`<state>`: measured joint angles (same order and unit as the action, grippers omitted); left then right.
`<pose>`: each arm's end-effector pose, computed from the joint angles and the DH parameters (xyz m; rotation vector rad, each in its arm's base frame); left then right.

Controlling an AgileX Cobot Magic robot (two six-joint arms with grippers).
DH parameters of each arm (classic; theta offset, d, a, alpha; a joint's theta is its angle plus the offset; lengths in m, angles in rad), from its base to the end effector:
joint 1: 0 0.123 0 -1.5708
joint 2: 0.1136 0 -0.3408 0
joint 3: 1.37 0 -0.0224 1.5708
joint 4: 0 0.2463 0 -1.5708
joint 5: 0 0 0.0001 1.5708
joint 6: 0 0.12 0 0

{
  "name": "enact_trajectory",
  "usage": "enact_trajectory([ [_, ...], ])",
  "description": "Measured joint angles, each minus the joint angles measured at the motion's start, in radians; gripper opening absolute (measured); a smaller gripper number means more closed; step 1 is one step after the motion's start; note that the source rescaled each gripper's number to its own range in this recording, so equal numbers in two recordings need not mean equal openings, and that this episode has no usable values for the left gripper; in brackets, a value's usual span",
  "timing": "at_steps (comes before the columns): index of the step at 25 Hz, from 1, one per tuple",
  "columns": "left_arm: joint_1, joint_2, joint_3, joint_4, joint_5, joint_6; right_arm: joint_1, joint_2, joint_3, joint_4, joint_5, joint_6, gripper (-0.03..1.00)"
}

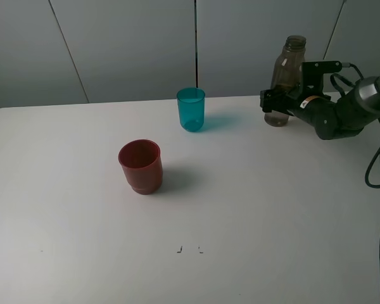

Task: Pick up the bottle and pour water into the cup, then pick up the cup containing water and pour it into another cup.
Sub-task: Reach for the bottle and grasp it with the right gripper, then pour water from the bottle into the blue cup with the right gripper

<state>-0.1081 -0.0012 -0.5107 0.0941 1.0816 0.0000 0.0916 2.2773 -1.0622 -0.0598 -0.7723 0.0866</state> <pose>-0.0406 0.0144 0.2632 0.1046 2.0473 0.0455 0.4848 0.0496 0.1006 -0.0741 1.9277 0.1307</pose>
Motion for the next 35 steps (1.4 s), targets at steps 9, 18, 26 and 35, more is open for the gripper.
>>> enact_trajectory([
  [9, 0.000, 0.000, 0.000, 0.000, 0.000, 0.000, 0.000, 0.000, -0.001, 0.000, 0.000, 0.002, 0.50],
  [18, 0.000, 0.000, 0.000, 0.000, 0.000, 0.000, 0.002, 0.000, -0.005, -0.010, 0.002, 0.003, 0.01],
  [26, 0.000, 0.000, 0.000, 0.000, 0.000, 0.007, 0.002, -0.028, -0.005, -0.017, 0.052, 0.008, 0.01],
  [35, 0.000, 0.000, 0.000, 0.000, 0.000, 0.000, 0.047, -0.151, -0.004, -0.036, 0.081, -0.028, 0.01],
])
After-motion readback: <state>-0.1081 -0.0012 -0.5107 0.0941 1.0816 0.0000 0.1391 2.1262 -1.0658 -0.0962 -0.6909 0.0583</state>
